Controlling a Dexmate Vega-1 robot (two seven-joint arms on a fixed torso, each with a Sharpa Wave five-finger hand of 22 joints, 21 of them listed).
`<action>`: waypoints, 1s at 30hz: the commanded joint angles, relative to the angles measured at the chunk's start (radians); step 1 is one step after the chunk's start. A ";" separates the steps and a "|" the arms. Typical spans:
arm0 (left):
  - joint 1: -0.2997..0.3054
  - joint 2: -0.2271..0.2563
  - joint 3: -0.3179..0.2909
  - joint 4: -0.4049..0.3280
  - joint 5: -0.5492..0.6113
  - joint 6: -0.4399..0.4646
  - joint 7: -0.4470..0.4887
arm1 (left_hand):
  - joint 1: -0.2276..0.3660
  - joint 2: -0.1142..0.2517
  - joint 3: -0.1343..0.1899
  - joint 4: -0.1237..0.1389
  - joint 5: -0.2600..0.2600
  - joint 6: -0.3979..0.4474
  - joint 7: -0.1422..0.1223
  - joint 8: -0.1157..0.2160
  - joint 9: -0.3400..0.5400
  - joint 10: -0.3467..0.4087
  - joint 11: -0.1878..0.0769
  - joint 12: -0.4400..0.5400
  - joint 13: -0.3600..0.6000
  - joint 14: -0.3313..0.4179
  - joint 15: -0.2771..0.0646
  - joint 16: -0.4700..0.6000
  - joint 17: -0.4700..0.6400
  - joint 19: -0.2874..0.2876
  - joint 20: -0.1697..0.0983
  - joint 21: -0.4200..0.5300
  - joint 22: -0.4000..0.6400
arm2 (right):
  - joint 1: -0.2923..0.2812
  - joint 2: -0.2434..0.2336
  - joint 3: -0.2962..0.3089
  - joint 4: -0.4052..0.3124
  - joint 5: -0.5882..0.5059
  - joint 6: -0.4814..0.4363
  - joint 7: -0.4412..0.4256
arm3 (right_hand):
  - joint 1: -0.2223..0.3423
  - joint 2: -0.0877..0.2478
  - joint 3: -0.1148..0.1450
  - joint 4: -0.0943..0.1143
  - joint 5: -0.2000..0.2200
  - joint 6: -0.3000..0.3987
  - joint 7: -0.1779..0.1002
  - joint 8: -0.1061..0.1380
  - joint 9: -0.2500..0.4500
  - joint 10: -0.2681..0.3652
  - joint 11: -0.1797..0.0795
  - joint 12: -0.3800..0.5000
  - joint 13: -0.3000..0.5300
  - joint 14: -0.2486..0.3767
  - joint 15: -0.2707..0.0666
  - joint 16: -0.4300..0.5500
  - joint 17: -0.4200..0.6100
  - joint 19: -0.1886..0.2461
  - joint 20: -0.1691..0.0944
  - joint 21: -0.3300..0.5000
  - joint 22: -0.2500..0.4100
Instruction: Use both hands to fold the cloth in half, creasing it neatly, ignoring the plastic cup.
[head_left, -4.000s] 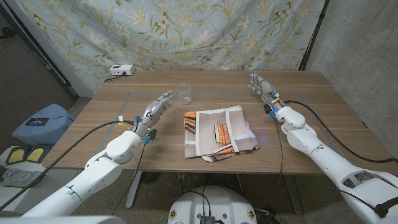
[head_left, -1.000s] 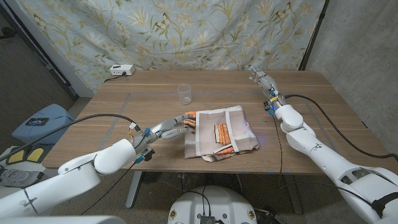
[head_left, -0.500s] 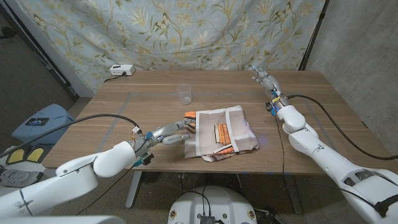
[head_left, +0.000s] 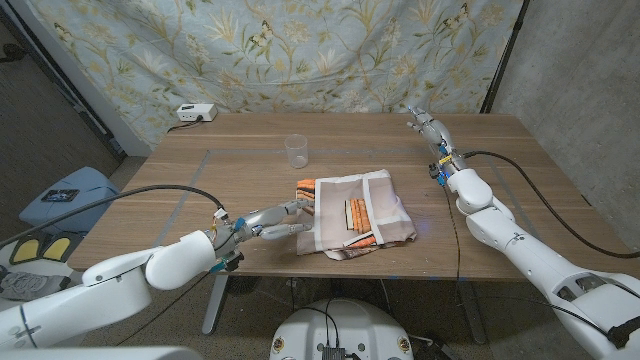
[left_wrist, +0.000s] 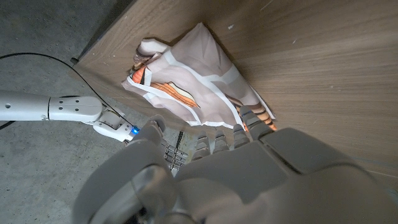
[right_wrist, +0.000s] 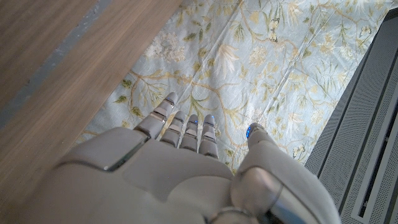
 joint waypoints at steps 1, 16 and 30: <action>-0.010 0.044 -0.005 -0.030 0.011 0.074 -0.082 | -0.012 0.003 0.012 0.010 0.007 -0.014 0.001 -0.003 0.002 -0.018 -0.005 -0.004 0.001 -0.017 -0.007 -0.004 0.002 -0.025 0.003 -0.009 0.003 | 0.006 -0.004 -0.007 -0.010 -0.022 -0.012 -0.019 | -0.010 0.000 0.000 -0.007 -0.003 0.000 -0.001 0.003 0.003 -0.002 -0.003 0.005 0.002 -0.011 -0.018 0.002 0.002 -0.010 -0.043 0.002 0.005; -0.016 0.103 -0.016 -0.062 -0.015 0.113 -0.132 | -0.132 0.003 -0.003 0.138 0.004 -0.005 0.013 0.008 0.003 0.004 -0.009 0.009 -0.007 -0.054 0.003 0.002 0.009 -0.142 0.026 -0.010 0.005 | -0.001 -0.016 -0.002 -0.027 -0.029 -0.016 -0.030 | -0.015 0.001 -0.002 -0.009 -0.003 -0.014 -0.010 -0.001 0.003 -0.009 -0.004 0.003 0.002 -0.026 -0.017 0.000 0.003 -0.046 -0.044 -0.006 0.005; -0.066 0.146 0.027 -0.070 -0.055 0.126 -0.195 | -0.236 0.004 0.003 0.222 0.005 0.029 0.017 0.016 0.003 0.008 -0.002 0.009 -0.009 -0.117 0.017 0.002 0.010 -0.267 0.045 -0.009 0.007 | -0.005 -0.024 0.001 -0.037 -0.027 -0.026 -0.027 | -0.030 0.003 -0.007 -0.006 -0.003 -0.024 -0.015 -0.002 0.003 -0.025 -0.003 0.000 0.002 -0.055 -0.014 -0.006 0.005 -0.109 -0.046 -0.013 0.005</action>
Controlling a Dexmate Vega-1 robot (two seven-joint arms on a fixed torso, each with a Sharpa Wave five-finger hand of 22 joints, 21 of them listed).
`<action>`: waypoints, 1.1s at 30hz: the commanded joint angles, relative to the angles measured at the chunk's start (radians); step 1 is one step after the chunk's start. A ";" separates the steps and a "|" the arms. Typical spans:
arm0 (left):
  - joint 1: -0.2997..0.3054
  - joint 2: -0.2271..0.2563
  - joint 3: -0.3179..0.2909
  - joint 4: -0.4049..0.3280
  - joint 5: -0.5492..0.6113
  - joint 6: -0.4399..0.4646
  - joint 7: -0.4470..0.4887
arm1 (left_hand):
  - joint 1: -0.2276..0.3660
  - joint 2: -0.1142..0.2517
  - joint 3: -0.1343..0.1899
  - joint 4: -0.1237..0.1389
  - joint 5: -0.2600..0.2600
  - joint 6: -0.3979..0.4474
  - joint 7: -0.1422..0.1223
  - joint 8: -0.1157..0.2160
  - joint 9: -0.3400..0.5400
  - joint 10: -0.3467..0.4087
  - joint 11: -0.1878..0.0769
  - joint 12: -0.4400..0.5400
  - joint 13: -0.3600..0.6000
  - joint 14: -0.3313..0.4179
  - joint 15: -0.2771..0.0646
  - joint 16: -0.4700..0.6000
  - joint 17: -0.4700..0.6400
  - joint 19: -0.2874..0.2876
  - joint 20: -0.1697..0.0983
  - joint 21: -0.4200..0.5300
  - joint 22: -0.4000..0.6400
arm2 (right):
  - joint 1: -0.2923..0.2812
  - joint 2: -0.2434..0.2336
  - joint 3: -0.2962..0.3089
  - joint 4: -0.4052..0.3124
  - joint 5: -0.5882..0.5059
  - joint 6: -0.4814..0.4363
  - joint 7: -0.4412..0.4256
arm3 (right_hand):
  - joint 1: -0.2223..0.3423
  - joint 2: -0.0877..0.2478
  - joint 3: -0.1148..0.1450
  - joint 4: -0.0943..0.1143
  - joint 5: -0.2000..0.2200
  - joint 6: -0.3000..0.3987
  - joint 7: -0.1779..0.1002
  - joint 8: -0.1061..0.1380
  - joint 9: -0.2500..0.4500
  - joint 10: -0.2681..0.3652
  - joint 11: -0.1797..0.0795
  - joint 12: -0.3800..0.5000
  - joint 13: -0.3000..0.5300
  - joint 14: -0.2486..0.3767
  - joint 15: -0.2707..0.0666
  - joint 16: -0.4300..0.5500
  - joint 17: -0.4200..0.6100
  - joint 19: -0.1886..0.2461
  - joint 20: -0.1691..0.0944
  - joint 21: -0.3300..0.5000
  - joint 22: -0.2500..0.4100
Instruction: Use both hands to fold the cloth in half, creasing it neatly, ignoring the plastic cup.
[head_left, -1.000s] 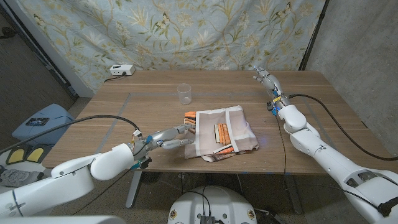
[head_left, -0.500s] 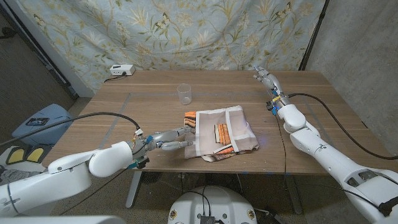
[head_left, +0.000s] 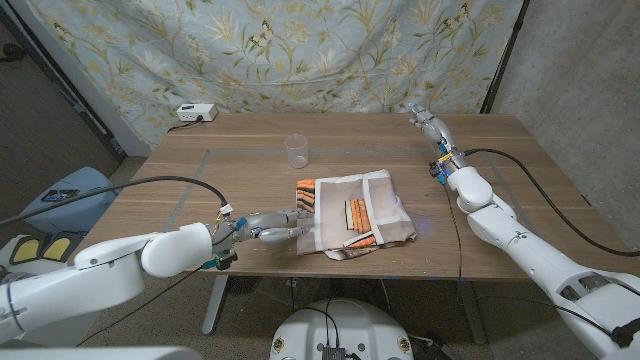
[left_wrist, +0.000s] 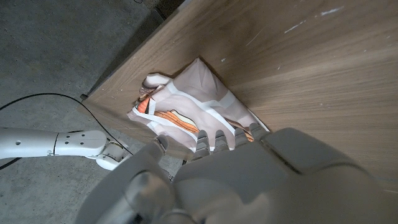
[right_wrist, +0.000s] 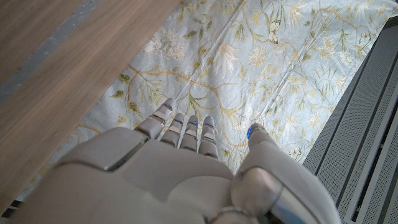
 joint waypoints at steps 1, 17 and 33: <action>-0.028 0.040 0.029 -0.010 -0.030 0.015 -0.040 | -0.020 0.002 0.002 0.010 0.005 0.021 0.000 0.011 0.003 0.003 -0.002 0.004 0.003 -0.064 0.010 0.002 0.004 -0.024 0.003 0.007 0.003 | -0.003 -0.007 0.003 -0.007 0.006 -0.009 0.007 | -0.011 -0.001 -0.002 0.001 -0.003 -0.005 0.003 -0.002 0.003 -0.007 0.002 -0.001 0.002 -0.014 -0.010 -0.002 0.003 -0.020 -0.045 -0.006 0.005; -0.077 0.076 0.075 -0.026 -0.032 0.045 -0.053 | -0.075 0.005 0.010 0.019 0.007 0.046 0.003 0.012 0.004 0.027 0.000 0.011 0.003 -0.073 0.015 0.008 0.005 -0.069 0.006 0.010 0.004 | 0.007 -0.034 -0.017 -0.038 -0.044 -0.050 0.004 | -0.034 -0.003 -0.007 0.010 -0.002 -0.026 -0.002 -0.006 0.003 -0.037 -0.002 -0.005 0.002 -0.045 0.000 -0.006 0.005 -0.056 -0.042 -0.001 0.005; -0.122 0.083 0.120 -0.028 -0.036 0.061 -0.067 | -0.118 0.007 0.024 0.017 0.011 0.085 0.008 0.016 0.003 0.072 -0.008 0.022 0.004 -0.045 0.012 0.019 0.003 -0.072 -0.002 0.020 0.004 | -0.014 -0.125 -0.039 -0.232 -0.192 -0.242 -0.060 | -0.020 -0.047 0.000 -0.042 0.001 0.101 0.063 0.030 0.007 0.108 0.034 0.041 0.011 0.077 -0.026 0.024 -0.013 0.086 -0.068 0.047 0.006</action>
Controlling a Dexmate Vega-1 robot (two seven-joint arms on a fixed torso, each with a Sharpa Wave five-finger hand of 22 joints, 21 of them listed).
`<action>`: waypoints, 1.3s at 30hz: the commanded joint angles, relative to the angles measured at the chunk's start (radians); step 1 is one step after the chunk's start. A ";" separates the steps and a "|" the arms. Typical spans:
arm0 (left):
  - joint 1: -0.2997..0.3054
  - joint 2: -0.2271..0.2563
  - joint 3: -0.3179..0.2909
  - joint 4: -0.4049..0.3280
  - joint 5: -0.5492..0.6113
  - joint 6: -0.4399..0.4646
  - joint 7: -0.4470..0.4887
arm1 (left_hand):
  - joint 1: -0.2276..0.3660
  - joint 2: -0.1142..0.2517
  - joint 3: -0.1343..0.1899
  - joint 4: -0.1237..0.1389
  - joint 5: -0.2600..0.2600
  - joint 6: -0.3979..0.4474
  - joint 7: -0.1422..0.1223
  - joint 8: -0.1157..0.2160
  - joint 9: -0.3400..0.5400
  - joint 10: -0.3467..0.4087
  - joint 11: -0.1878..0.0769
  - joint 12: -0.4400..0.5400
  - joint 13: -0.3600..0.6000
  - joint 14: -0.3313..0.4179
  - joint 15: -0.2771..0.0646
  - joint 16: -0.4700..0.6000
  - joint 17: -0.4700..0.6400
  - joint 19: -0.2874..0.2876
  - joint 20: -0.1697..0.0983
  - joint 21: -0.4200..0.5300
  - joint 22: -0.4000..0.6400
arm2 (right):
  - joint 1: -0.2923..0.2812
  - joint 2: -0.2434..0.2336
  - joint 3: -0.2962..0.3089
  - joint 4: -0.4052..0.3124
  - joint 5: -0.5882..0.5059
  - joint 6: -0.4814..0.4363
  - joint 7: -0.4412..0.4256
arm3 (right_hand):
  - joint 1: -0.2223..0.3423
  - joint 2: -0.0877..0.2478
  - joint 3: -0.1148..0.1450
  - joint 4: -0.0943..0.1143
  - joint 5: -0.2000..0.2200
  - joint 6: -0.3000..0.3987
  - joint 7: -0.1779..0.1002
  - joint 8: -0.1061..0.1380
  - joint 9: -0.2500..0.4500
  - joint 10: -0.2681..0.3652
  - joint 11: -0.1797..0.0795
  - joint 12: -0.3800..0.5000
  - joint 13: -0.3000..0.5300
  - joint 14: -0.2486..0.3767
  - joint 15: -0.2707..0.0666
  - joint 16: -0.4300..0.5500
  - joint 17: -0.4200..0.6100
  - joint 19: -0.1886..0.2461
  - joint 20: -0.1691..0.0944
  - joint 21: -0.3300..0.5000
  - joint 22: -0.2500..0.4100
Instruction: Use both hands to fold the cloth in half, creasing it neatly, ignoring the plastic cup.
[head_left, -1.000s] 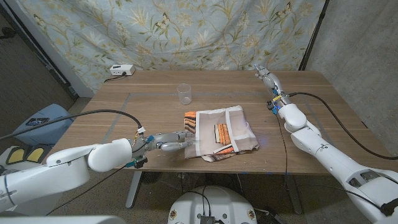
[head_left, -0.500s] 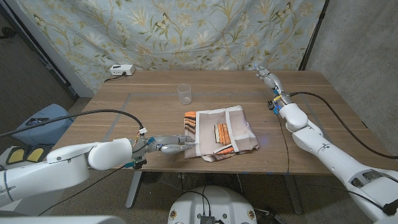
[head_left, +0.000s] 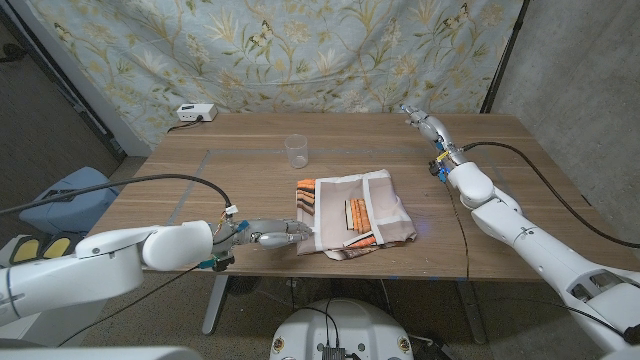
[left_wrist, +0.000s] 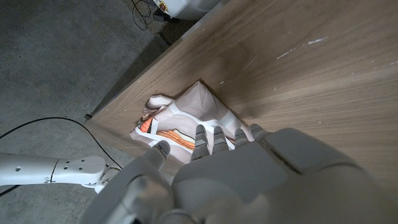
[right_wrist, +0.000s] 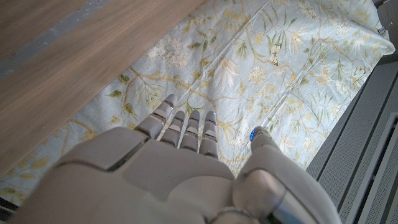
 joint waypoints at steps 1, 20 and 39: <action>-0.035 0.011 0.035 -0.003 -0.005 0.014 -0.007 | -0.017 0.004 0.009 0.000 0.004 0.012 -0.002 0.004 0.003 0.010 0.001 0.008 0.003 -0.043 0.003 0.005 0.003 -0.059 -0.004 0.008 0.004 | -0.019 -0.065 -0.014 -0.143 -0.095 -0.148 -0.035 | 0.018 -0.015 0.002 -0.025 0.001 0.025 0.013 0.010 0.008 0.033 0.020 0.012 0.008 0.027 -0.022 0.006 -0.001 0.020 -0.067 0.008 0.001; -0.061 0.023 0.059 -0.006 -0.015 0.024 -0.004 | -0.046 0.003 0.019 0.000 0.005 0.024 0.005 0.001 0.003 0.035 0.002 0.011 0.003 -0.028 0.002 0.007 0.002 -0.060 -0.012 0.012 0.004 | -0.036 -0.153 -0.048 -0.353 -0.200 -0.407 -0.005 | 0.093 -0.062 0.004 -0.115 -0.004 0.108 0.065 0.032 0.024 0.141 0.099 0.056 0.046 0.144 0.034 0.033 0.007 0.100 0.007 0.012 0.005; -0.079 0.030 0.074 -0.011 -0.012 0.035 -0.004 | -0.068 0.003 0.031 -0.001 0.006 0.033 0.006 -0.002 0.003 0.061 -0.001 0.014 0.004 -0.013 0.003 0.009 0.001 -0.061 -0.015 0.015 0.004 | -0.024 -0.203 -0.086 -0.485 -0.277 -0.596 0.046 | 0.144 -0.084 0.004 -0.132 -0.006 0.241 0.095 0.071 0.024 0.306 0.107 0.102 0.048 0.240 0.050 0.054 0.009 0.112 0.035 0.000 0.005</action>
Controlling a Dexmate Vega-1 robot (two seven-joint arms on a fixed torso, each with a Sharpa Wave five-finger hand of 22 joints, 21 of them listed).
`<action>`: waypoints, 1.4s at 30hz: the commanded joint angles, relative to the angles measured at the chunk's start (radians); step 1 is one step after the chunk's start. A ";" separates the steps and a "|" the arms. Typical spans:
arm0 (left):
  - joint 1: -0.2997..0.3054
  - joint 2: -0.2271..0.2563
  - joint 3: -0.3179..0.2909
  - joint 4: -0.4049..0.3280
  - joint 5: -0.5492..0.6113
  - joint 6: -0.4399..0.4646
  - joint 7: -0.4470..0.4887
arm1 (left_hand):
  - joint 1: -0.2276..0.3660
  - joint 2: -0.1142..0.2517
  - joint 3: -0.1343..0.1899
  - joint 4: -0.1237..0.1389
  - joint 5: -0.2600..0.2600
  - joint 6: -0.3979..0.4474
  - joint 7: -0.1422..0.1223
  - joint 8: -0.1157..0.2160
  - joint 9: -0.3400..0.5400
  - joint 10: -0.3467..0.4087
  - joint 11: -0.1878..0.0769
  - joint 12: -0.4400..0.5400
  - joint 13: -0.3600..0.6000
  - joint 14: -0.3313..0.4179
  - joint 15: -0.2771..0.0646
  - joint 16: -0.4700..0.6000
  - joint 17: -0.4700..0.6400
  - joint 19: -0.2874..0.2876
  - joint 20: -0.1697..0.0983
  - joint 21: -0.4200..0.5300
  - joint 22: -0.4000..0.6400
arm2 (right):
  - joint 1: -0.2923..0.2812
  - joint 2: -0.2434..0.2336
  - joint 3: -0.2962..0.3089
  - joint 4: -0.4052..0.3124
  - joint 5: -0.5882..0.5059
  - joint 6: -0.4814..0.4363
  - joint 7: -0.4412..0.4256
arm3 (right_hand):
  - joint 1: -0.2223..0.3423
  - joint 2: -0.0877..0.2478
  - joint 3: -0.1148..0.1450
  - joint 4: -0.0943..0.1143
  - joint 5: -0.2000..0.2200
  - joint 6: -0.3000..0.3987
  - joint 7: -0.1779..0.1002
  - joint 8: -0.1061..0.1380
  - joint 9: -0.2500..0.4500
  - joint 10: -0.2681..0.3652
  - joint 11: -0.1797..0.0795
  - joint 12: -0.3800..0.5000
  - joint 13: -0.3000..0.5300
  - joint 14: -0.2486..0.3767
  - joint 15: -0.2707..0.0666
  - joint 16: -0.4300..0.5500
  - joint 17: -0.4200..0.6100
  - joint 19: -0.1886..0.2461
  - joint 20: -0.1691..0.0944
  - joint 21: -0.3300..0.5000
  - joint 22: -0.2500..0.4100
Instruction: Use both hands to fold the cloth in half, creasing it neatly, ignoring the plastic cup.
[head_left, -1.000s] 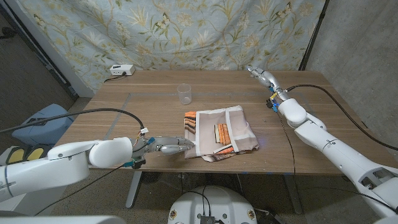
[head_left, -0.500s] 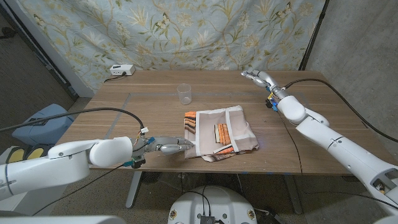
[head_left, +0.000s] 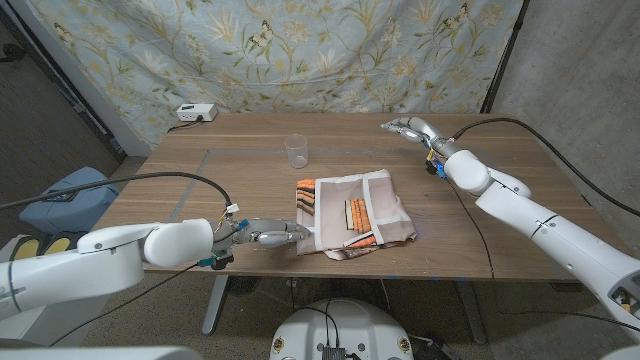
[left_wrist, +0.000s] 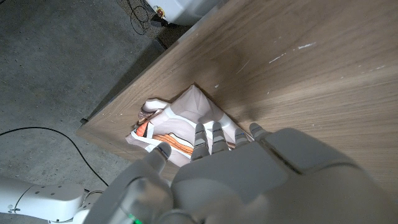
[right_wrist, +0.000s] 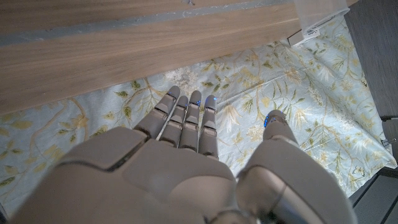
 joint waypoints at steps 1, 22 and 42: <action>-0.011 0.004 0.010 -0.003 0.005 0.007 0.001 | -0.015 0.003 0.009 -0.002 0.006 0.008 0.002 -0.002 0.003 0.016 0.002 0.006 0.001 -0.012 0.004 0.009 0.003 -0.060 -0.006 0.008 0.004 | 0.005 -0.032 -0.021 -0.093 -0.050 -0.131 0.031 | 0.024 -0.006 0.004 -0.006 -0.001 0.030 0.001 0.011 0.002 0.042 -0.009 0.015 -0.001 0.031 -0.004 0.010 0.001 0.012 0.003 0.000 0.005; -0.017 0.015 0.018 -0.013 0.014 0.021 0.004 | -0.028 0.004 0.021 -0.003 0.007 0.013 0.004 -0.004 0.003 0.025 -0.003 0.004 0.001 -0.002 0.004 0.009 0.002 -0.062 -0.010 0.009 0.004 | 0.050 -0.092 -0.059 -0.268 -0.012 -0.419 0.208 | 0.091 -0.032 0.013 -0.015 0.012 0.013 0.051 -0.004 0.005 0.097 0.016 0.026 0.008 0.094 0.024 0.016 -0.001 0.032 0.040 -0.003 0.006; -0.022 0.016 0.025 -0.013 0.016 0.025 0.004 | -0.036 0.004 0.035 -0.004 0.008 0.013 0.002 -0.007 0.003 0.027 -0.005 0.000 0.002 0.000 0.005 0.006 0.001 -0.065 -0.013 0.010 0.003 | 0.169 -0.101 -0.174 -0.283 -0.036 -0.556 0.348 | 0.154 -0.028 0.030 -0.017 0.019 -0.003 0.080 -0.012 0.008 0.101 0.030 0.027 0.019 0.102 0.045 0.012 0.004 0.021 0.065 -0.010 0.007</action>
